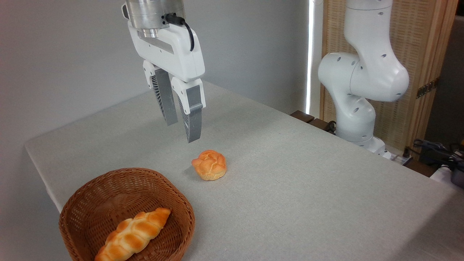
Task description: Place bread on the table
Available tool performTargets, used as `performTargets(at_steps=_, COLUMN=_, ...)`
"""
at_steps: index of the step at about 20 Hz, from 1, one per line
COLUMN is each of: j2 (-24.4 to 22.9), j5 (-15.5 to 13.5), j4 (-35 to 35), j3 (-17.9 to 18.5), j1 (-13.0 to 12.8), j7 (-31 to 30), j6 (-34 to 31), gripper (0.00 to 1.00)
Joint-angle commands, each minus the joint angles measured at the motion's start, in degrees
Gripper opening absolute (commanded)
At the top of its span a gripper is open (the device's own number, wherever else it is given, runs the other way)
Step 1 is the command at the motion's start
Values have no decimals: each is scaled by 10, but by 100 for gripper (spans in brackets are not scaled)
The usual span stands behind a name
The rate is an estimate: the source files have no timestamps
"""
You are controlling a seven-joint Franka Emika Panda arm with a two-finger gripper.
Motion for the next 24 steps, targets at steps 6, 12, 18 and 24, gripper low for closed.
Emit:
performTargets(at_steps=6, j2=-2, j5=0, j4=9, j3=72, j1=-57, j7=4, j6=-12, gripper=100)
performTargets(at_steps=12, j2=-2, j5=0, j4=8, j3=74, j1=-61, j7=-2, j6=-17, gripper=100)
performTargets(at_steps=18, j2=-2, j5=3, j4=8, j3=74, j1=-62, j7=-4, j6=-17, gripper=100)
performTargets(at_steps=24, j2=-2, j5=-3, j4=9, j3=85, j1=-62, j7=3, j6=-17, gripper=100)
